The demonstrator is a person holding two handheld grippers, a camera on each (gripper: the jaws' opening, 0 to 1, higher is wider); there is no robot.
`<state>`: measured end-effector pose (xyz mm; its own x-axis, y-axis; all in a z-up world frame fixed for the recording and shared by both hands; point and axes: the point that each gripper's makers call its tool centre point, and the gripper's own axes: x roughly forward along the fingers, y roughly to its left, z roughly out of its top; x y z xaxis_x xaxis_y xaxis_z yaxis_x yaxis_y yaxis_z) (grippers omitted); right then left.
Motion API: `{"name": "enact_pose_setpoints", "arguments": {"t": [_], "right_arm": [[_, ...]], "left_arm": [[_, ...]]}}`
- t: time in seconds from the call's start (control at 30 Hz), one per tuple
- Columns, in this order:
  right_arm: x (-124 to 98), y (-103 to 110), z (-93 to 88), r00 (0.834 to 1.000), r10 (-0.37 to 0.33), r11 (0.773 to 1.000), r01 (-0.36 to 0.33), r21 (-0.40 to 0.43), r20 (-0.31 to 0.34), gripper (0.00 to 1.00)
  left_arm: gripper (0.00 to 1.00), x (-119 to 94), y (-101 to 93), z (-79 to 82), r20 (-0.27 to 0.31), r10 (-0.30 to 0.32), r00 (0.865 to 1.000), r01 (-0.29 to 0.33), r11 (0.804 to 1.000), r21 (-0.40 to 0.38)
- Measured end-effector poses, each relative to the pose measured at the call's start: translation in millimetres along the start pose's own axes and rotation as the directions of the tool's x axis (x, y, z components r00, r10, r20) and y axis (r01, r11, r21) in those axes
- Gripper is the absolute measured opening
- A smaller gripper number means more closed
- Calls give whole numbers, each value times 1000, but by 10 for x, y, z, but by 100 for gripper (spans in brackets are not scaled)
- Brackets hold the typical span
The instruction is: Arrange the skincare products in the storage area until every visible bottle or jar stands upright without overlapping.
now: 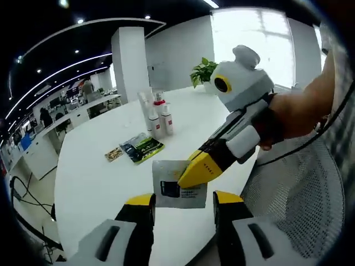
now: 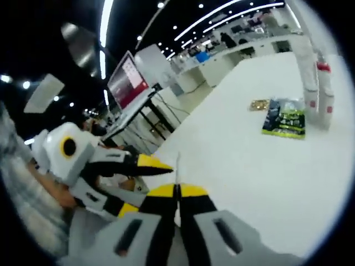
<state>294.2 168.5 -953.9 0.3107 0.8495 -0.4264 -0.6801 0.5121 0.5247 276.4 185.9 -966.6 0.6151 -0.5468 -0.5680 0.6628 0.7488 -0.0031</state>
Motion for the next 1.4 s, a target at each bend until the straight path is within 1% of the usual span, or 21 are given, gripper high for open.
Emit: {"name": "enact_pose_setpoints", "arguments": {"t": [0.07,0.17,0.23,0.3,0.37,0.4,0.43,0.47,0.5,0.53,0.6,0.67,0.73,0.77,0.9,0.97,1.07,1.17,1.23,1.27,1.4], "right_arm": [[-76,-75,13,1000,1,999,-1,-38,-19,0],[-197,-48,-41,993,75,992,-84,-95,-93,0],[-274,-74,-84,986,74,975,-102,-196,-146,0],[-321,-4,-116,976,113,960,-155,-231,-187,0],[-357,81,-108,966,150,931,-209,-299,-211,0],[-375,185,-110,954,191,906,-261,-333,-230,0],[-383,257,-112,945,218,892,-294,-343,-242,0],[-385,311,-116,938,230,875,-316,-368,-259,0],[-378,349,-110,933,235,846,-335,-415,-275,0],[-374,381,-128,926,230,832,-347,-433,-300,0],[-371,403,-160,916,218,827,-357,-435,-336,0],[-417,357,-227,900,178,805,-366,-468,-398,0],[-418,366,-215,904,183,809,-362,-463,-387,0],[-429,375,-232,899,190,807,-372,-459,-394,0],[-423,339,-307,893,174,804,-373,-464,-415,0],[-412,314,-324,895,160,805,-363,-469,-417,0],[-410,322,-314,902,156,819,-346,-457,-402,0],[-407,279,-308,914,153,842,-320,-435,-376,0],[-412,262,-292,919,162,866,-306,-394,-359,1],[-412,259,-290,920,162,869,-304,-390,-356,1],[-384,247,-271,934,154,881,-278,-383,-322,4]], "left_arm": [[53,-1,-21,1,4,-18,1000,18,1000,-22],[53,32,-103,-54,-26,-52,998,51,998,-26],[50,26,-143,-49,-22,-71,997,70,997,-19],[49,31,-193,-59,-28,-94,995,93,995,-20],[47,40,-240,-81,-41,-110,993,110,994,-4],[45,41,-264,-89,-46,-122,991,122,993,-1],[41,43,-291,-100,-52,-135,989,135,991,0],[38,45,-320,-120,-62,-147,987,147,989,7],[36,46,-344,-126,-65,-156,986,158,987,18],[33,38,-365,-124,-65,-163,984,165,986,27],[29,26,-398,-125,-68,-176,982,179,983,43],[26,17,-481,-151,-84,-214,973,219,974,61],[24,7,-518,-144,-81,-218,973,226,969,99],[24,-8,-536,-119,-68,-224,972,231,967,107],[23,-21,-553,-88,-51,-243,969,247,964,97],[18,-29,-563,-80,-45,-249,967,252,963,98],[14,-33,-535,-76,-41,-241,970,244,966,82],[2,-45,-512,-85,-47,-235,971,238,967,90],[1,-47,-524,-83,-44,-237,971,240,967,87],[0,-47,-520,-77,-40,-236,971,239,968,76],[0,-49,-480,-75,-36,-246,969,245,969,-36]]}}
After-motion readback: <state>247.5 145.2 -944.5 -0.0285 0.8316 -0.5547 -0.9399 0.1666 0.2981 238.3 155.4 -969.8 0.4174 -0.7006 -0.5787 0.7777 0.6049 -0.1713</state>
